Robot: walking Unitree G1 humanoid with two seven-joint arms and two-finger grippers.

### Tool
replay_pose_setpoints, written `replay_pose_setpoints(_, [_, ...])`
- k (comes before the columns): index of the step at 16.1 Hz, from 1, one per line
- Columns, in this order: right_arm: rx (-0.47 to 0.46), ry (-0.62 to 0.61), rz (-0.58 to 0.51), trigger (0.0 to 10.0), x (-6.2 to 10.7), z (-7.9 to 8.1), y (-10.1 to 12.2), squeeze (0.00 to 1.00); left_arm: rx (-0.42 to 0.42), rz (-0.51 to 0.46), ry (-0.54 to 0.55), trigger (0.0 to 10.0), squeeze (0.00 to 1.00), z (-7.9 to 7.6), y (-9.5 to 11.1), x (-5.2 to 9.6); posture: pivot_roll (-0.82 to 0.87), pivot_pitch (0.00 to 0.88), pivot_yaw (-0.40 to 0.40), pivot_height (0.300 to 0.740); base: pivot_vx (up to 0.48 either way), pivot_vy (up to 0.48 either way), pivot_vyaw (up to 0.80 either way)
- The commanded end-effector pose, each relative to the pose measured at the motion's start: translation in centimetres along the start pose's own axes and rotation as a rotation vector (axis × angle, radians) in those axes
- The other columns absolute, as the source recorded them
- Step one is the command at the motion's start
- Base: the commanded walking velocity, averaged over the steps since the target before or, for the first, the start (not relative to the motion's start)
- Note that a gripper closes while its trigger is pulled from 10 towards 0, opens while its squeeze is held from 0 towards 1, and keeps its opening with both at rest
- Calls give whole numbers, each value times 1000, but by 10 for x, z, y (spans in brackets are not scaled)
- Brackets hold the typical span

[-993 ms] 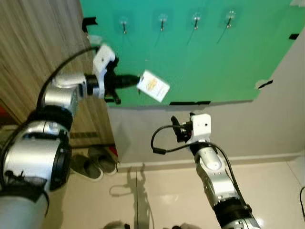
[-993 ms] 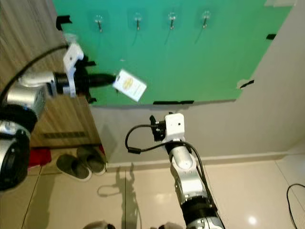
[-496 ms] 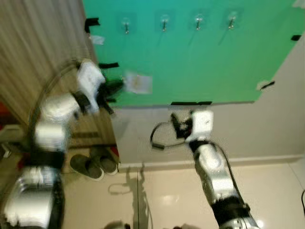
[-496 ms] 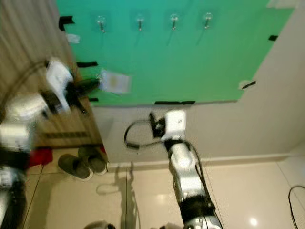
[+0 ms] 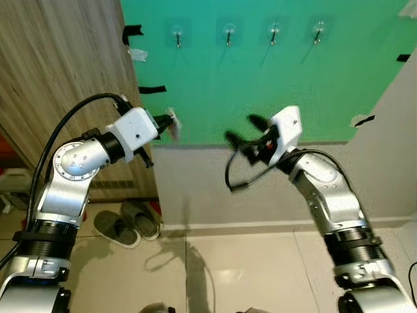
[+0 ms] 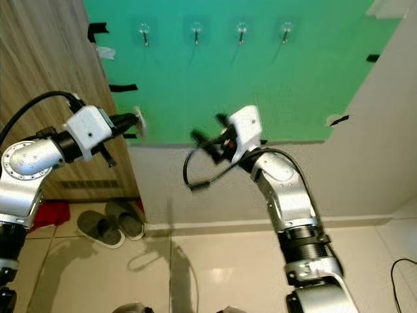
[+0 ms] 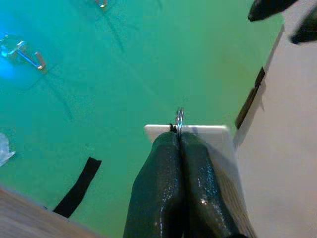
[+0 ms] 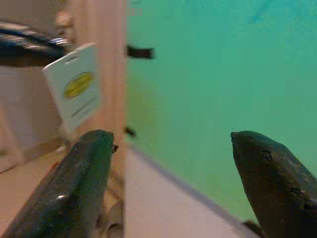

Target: Hang keys on a hook

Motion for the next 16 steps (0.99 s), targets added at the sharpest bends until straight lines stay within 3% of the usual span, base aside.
replay_pose_setpoints(1, [3,104,41,10000,4,9,-4,1000,-62,-23,-3,10000,0,3,7,-2,11,6,-52,740,0,0,0])
replay_pose_setpoints(4, [-37,99,45,10000,3,13,-9,1000,-38,-22,30,10000,0,9,7,-3,9,14,-52,740,0,0,0])
replay_pose_setpoints(5, [-52,19,74,10000,1,13,-20,1000,61,-39,98,10000,0,15,6,-6,0,19,-45,740,0,0,0])
replay_pose_setpoints(6, [-60,-8,86,10000,0,15,-25,961,94,-43,120,10000,0,17,5,-6,0,19,-45,740,0,0,0])
replay_pose_setpoints(7, [-120,-76,83,10000,2,25,-34,0,161,-39,150,10000,0,16,0,-4,-12,23,-41,740,0,0,0])
replay_pose_setpoints(10, [-175,-198,70,10000,5,33,-45,0,319,-49,171,10000,0,12,-4,-4,-21,28,-38,740,0,0,0])
replay_pose_setpoints(12, [-177,-256,69,10000,6,38,-51,0,496,-83,208,10000,0,12,-4,-10,-33,31,-31,740,0,0,0])
replay_pose_setpoints(13, [-178,-280,78,10000,8,44,-56,0,628,-111,249,10000,0,15,-4,-16,-41,31,-26,740,0,0,0])
replay_pose_setpoints(16, [-187,-345,85,10000,12,39,-59,0,754,-132,244,10000,0,13,-1,-24,-46,30,-22,740,0,0,0])
Point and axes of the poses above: a point about 5 cm out from each wrist's last joint towards the gripper, its own x axis pointing back from the gripper into the wrist, its own y axis along the axis of the wrist's last joint, z = x × y, the point moved 2 cm from there along -x, pointing out of the wrist towards the gripper, and after that the axes turned 3 degrees about x, right-handed, at the moved point
